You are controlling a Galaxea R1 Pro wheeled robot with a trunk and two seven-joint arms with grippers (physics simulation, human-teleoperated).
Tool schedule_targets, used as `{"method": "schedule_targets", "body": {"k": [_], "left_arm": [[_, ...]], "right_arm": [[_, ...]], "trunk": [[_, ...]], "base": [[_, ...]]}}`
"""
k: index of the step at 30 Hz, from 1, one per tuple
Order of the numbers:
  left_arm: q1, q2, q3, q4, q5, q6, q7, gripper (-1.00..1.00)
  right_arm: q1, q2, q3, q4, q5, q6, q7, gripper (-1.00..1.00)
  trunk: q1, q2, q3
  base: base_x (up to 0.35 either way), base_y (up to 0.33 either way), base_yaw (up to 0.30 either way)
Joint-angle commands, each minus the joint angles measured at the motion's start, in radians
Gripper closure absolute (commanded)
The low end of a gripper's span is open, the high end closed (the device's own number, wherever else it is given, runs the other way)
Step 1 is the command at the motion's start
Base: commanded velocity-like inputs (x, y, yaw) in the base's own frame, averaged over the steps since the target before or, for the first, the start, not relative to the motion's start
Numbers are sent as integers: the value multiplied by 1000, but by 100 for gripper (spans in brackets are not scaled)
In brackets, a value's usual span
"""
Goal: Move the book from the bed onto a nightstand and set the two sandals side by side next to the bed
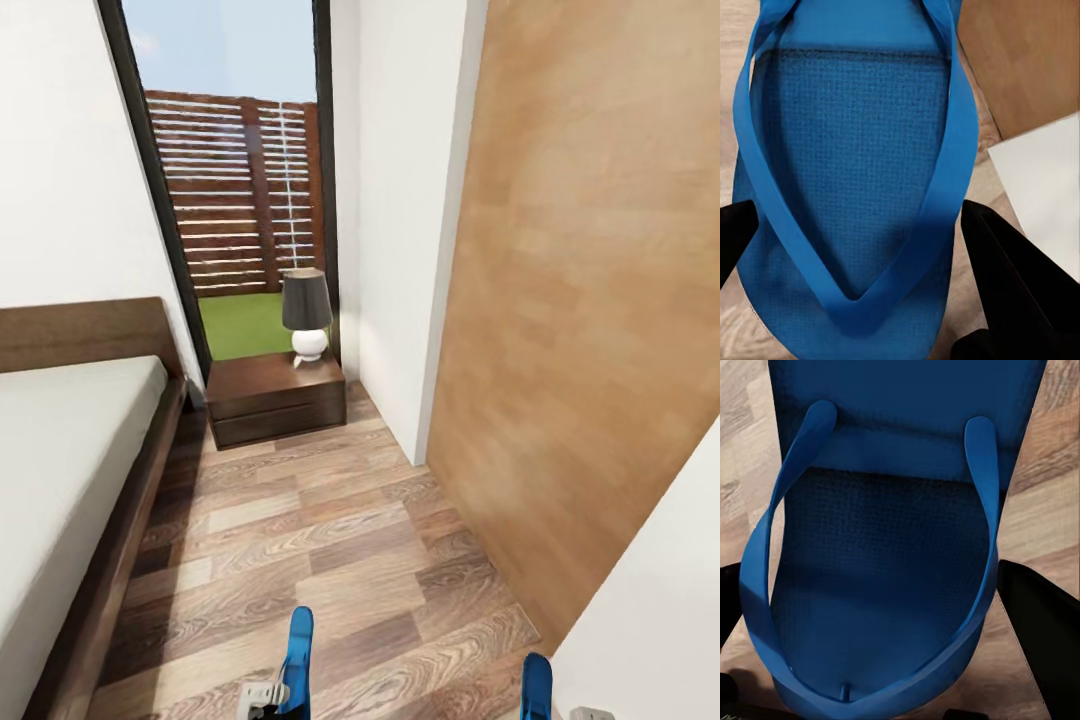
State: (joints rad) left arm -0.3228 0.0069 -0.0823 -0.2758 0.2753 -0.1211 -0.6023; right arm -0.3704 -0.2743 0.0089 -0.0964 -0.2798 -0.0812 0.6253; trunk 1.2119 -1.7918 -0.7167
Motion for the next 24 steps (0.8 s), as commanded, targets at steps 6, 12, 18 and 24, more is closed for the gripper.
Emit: {"method": "schedule_targets", "body": {"k": [6, 12, 18, 24], "left_arm": [[-1, 1, -8, 1, 8, -6, 1, 100], [-1, 1, -8, 1, 8, -6, 1, 100], [-1, 1, -8, 1, 8, -6, 1, 100], [-1, 1, -8, 1, 8, -6, 1, 100]], "right_arm": [[-1, 0, 0, 1, -4, -3, 4, 100], [-1, 0, 0, 1, -4, -3, 4, 100], [-1, 0, 0, 1, -4, -3, 4, 100], [-1, 0, 0, 1, -4, -3, 4, 100]], "trunk": [[0, 0, -1], [0, 0, -1], [0, 0, -4], [0, 0, -5]], "base": [[312, 0, 0], [312, 0, 75], [312, 0, 205], [312, 0, 44]]}}
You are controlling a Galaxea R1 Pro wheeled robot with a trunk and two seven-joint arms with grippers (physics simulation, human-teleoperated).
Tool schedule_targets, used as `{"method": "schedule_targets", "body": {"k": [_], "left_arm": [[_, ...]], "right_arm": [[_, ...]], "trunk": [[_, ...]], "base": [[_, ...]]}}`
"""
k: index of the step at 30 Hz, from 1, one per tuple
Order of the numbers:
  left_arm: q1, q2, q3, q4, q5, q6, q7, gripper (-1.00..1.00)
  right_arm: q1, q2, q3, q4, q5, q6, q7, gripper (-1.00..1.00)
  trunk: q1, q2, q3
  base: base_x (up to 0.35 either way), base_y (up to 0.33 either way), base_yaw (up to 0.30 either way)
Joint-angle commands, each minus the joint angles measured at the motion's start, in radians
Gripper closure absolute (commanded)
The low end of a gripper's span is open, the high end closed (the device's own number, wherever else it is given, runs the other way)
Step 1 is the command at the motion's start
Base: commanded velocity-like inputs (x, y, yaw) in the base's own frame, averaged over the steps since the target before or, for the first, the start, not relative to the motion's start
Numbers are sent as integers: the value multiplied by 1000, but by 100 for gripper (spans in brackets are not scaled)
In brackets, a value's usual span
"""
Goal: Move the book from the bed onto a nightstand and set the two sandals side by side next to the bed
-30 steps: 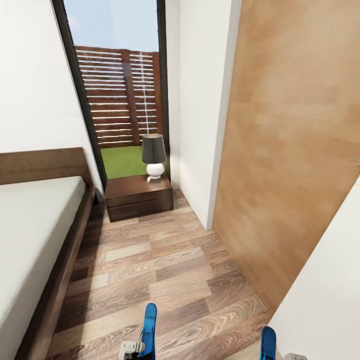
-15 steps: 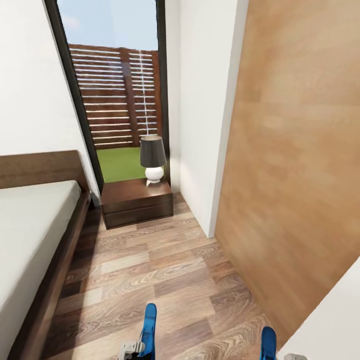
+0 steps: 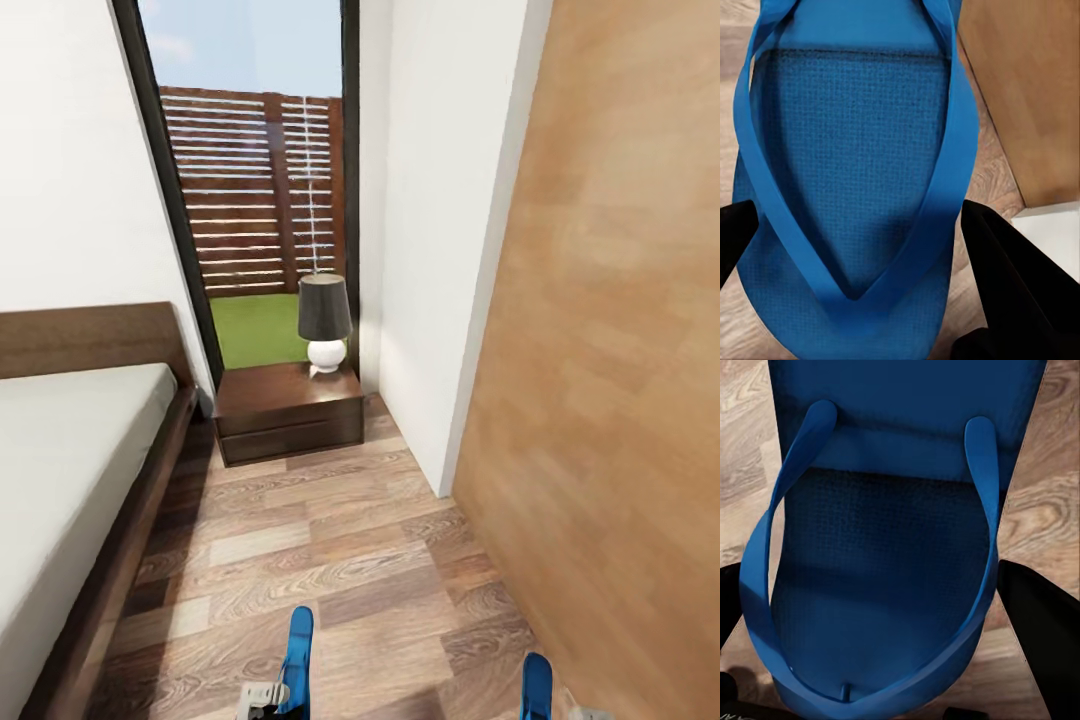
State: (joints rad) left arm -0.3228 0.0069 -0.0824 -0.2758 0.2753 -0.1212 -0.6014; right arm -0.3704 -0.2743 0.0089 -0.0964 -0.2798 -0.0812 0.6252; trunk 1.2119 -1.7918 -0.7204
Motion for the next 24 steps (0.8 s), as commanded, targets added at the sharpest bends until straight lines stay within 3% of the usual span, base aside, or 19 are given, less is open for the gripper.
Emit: {"method": "schedule_targets", "body": {"k": [1, 24], "left_arm": [[-1, 1, -8, 1, 8, -6, 0, 100], [-1, 1, -8, 1, 8, -6, 0, 100]], "right_arm": [[-1, 0, 0, 1, -4, -3, 4, 100], [-1, 0, 0, 1, -4, -3, 4, 100]], "trunk": [[0, 0, -1], [0, 0, -1]], "base": [[312, 0, 9], [312, 0, 1]]}}
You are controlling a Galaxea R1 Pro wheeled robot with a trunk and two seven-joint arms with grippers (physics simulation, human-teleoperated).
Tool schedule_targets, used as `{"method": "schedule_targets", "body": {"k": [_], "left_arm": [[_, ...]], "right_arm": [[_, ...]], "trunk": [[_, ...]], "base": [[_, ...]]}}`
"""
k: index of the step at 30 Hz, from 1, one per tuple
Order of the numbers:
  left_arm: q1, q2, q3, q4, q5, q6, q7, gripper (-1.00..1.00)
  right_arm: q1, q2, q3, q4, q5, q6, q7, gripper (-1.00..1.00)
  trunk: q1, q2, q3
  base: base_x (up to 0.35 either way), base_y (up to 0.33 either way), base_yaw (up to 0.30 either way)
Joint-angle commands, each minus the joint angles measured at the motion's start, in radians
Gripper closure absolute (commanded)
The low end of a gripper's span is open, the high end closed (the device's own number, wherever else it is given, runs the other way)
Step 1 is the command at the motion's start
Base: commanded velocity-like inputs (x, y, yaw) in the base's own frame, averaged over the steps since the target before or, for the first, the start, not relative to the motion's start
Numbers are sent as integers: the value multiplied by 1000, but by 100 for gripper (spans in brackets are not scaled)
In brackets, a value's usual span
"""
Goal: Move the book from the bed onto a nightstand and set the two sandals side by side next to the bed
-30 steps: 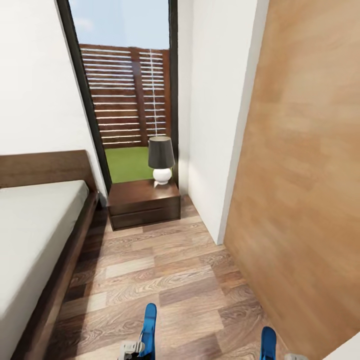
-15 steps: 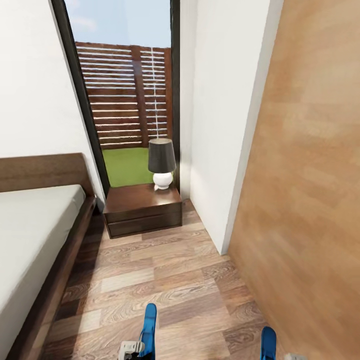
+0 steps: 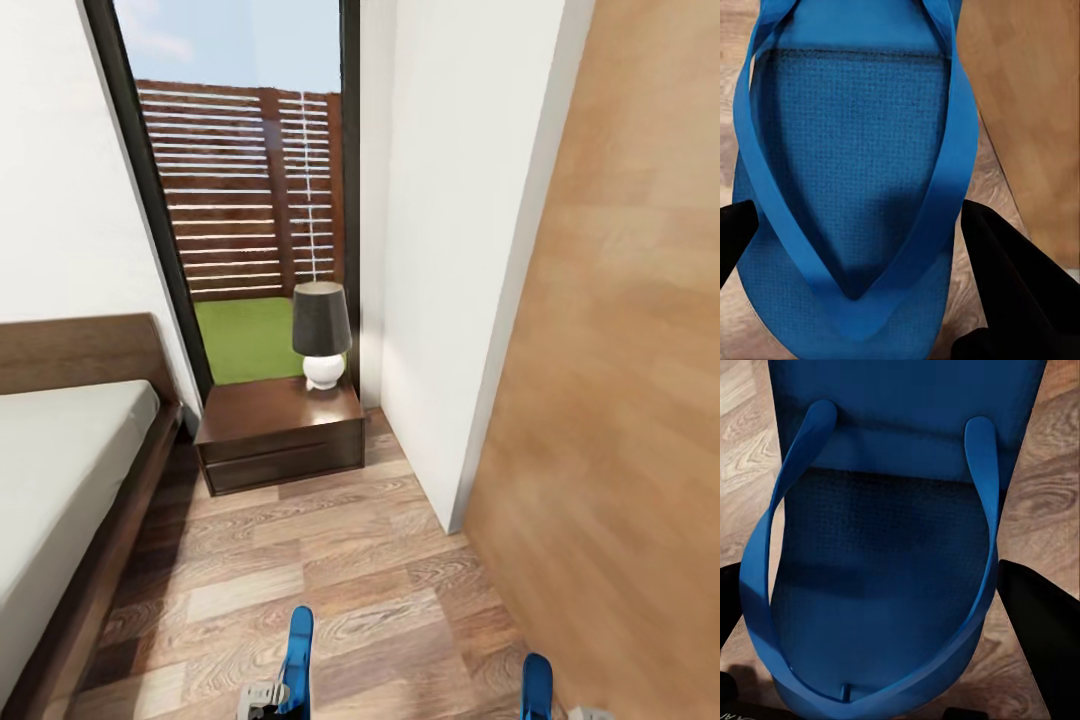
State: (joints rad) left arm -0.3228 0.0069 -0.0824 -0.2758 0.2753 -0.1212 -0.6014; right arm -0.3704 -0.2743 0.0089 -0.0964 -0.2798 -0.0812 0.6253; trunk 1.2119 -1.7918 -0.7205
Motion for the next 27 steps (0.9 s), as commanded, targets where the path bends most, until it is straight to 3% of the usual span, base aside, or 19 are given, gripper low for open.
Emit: {"method": "schedule_targets", "body": {"k": [1, 7, 15, 27], "left_arm": [[-1, 1, -8, 1, 8, -6, 0, 100], [-1, 1, -8, 1, 8, -6, 0, 100], [-1, 1, -8, 1, 8, -6, 0, 100], [-1, 1, -8, 1, 8, -6, 0, 100]], "right_arm": [[-1, 0, 0, 1, -4, -3, 4, 100], [-1, 0, 0, 1, -4, -3, 4, 100], [-1, 0, 0, 1, -4, -3, 4, 100], [-1, 0, 0, 1, -4, -4, 5, 100]], "trunk": [[0, 0, -1], [0, 0, -1], [0, 0, -1], [0, 0, -1]], "base": [[312, 0, 0], [312, 0, 14], [312, 0, 182], [312, 0, 32]]}}
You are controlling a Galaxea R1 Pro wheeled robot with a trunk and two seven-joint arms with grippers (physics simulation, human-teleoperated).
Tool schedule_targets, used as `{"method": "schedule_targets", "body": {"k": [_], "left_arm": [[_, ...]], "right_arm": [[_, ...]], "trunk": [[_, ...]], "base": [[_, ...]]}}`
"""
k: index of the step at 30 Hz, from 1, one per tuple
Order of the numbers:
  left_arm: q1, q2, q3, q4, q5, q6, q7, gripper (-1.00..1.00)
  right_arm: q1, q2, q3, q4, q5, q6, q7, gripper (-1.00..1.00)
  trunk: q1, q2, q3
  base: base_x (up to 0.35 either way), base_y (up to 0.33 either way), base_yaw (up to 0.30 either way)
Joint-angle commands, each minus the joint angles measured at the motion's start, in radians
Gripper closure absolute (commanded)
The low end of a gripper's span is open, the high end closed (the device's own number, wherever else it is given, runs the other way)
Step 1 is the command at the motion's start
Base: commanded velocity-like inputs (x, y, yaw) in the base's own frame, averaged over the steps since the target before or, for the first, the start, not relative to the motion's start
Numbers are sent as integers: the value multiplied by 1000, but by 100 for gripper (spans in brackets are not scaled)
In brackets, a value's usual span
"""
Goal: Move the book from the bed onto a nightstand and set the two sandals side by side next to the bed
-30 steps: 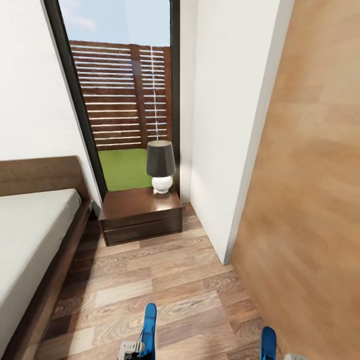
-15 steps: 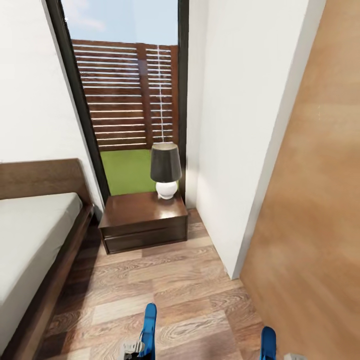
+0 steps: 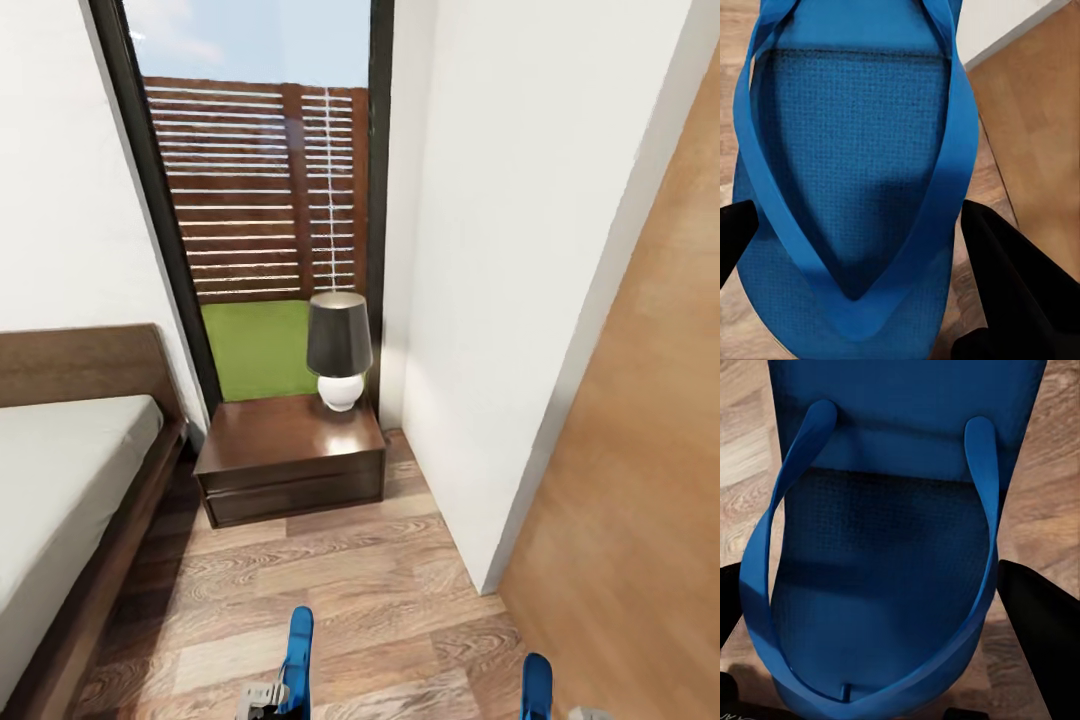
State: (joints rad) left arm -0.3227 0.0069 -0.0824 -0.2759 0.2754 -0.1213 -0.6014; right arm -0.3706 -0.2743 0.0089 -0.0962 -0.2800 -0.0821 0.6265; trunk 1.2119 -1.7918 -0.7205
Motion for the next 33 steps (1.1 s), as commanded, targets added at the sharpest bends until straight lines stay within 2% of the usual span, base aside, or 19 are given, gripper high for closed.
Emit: {"method": "schedule_targets", "body": {"k": [1, 12, 33], "left_arm": [[-1, 1, -8, 1, 8, -6, 0, 100], [-1, 1, -8, 1, 8, -6, 0, 100], [-1, 1, -8, 1, 8, -6, 0, 100]], "right_arm": [[-1, 0, 0, 1, -4, -3, 4, 100], [-1, 0, 0, 1, -3, -3, 4, 100], [-1, 0, 0, 1, -2, -4, 4, 100]], "trunk": [[0, 0, -1], [0, 0, -4], [0, 0, -4]], "base": [[312, 0, 146], [312, 0, 217], [312, 0, 8]]}}
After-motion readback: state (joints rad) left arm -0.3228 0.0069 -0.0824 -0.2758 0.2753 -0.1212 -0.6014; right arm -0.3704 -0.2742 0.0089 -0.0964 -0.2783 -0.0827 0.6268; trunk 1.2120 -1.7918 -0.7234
